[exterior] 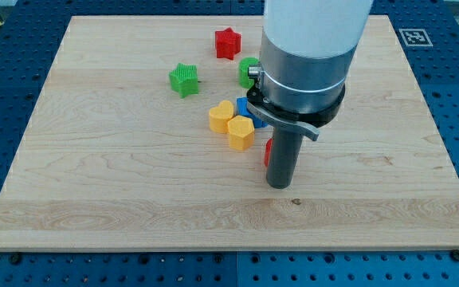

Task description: Place the red circle right to the yellow hexagon

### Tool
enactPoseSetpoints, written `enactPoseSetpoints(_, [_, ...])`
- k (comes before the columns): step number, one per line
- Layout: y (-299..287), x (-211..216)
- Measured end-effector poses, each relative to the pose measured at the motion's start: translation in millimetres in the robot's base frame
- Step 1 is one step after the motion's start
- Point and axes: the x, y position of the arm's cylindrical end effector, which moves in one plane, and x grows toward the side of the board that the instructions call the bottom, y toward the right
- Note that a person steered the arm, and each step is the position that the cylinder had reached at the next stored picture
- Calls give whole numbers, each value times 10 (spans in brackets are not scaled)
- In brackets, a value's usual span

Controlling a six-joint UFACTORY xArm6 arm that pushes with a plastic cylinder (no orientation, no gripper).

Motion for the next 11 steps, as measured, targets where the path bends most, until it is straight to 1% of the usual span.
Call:
enactPoseSetpoints(2, [266, 165])
enactPoseSetpoints(7, [-42, -213])
enactPoseSetpoints(10, [-192, -277])
enactPoseSetpoints(11, [-143, -274])
